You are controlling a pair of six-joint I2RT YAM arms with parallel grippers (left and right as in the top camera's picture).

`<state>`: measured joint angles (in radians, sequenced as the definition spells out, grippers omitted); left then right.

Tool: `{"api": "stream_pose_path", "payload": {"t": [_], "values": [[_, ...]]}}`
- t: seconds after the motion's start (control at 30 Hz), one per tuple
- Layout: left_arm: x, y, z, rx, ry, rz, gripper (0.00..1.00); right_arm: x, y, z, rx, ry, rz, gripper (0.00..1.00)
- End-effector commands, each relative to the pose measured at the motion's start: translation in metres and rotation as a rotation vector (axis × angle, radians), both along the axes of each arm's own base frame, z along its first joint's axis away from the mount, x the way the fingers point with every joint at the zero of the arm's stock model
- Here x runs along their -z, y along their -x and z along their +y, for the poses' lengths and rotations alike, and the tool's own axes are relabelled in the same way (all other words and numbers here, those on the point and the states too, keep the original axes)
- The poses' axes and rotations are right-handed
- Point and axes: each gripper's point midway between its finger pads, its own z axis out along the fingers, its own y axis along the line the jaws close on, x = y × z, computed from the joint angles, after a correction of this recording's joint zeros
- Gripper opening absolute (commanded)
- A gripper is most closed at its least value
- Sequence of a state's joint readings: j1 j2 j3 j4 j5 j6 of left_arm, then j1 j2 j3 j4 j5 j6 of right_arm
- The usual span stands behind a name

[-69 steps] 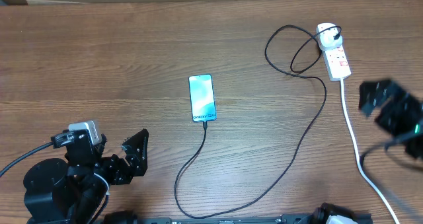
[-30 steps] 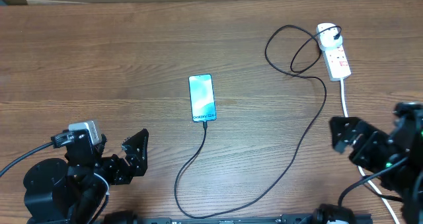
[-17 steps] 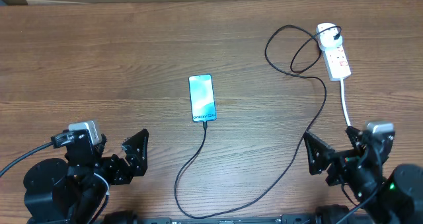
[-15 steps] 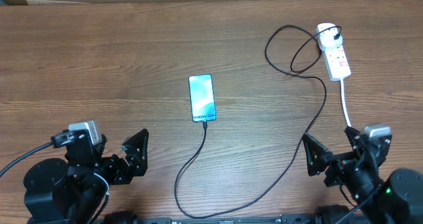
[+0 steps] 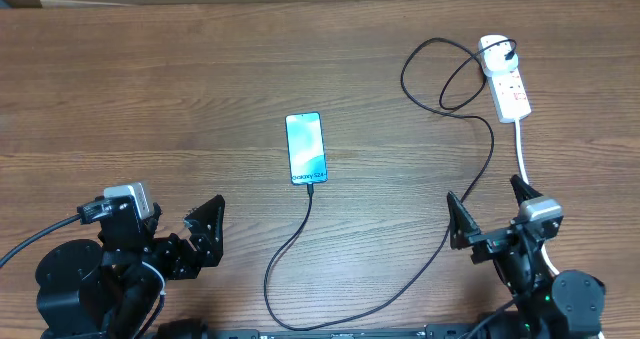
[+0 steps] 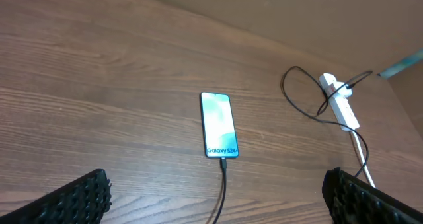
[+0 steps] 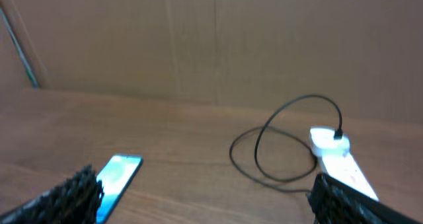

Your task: Plug charger to phone and switch on socket

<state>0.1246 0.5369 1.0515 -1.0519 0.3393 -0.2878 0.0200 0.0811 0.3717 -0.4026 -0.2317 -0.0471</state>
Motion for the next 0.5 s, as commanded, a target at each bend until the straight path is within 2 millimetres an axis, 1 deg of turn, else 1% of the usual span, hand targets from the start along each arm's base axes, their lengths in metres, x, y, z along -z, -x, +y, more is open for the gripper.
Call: {"api": "stream_pose_path", "payload": {"t": [0.0,0.27,0.47], "values": [[0.0,0.0,0.001,-0.005,0.001,-0.001,0.99,0.01,-0.007,-0.002,0.013,0.012,-0.052,1.0],[0.0,0.0,0.001,-0.005,0.001,-0.001,0.99,0.007,-0.014,-0.005,0.033,0.01,-0.185,1.0],[0.0,0.0,0.001,-0.005,0.001,-0.001,1.0,0.018,-0.02,-0.006,0.036,0.008,-0.227,1.0]]}}
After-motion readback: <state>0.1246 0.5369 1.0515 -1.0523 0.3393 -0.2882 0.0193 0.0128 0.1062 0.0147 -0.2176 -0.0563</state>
